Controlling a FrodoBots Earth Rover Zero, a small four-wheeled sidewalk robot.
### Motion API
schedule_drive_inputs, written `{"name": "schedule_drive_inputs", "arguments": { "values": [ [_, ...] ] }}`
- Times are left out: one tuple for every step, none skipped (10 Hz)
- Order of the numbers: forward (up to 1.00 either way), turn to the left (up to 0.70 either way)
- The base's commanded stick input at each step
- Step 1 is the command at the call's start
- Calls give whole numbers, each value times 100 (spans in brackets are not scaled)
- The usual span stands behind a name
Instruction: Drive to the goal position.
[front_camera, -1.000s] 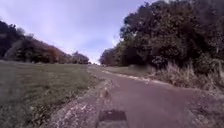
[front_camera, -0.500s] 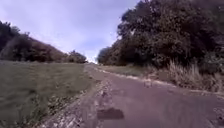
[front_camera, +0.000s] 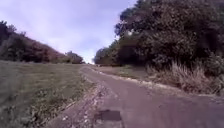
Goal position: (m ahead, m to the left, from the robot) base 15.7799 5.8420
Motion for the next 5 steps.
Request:
{"name": "schedule_drive_inputs", "arguments": {
  "values": [
    [85, 0],
    [85, 0],
    [85, 0],
    [85, 0],
    [85, 0]
  ]
}}
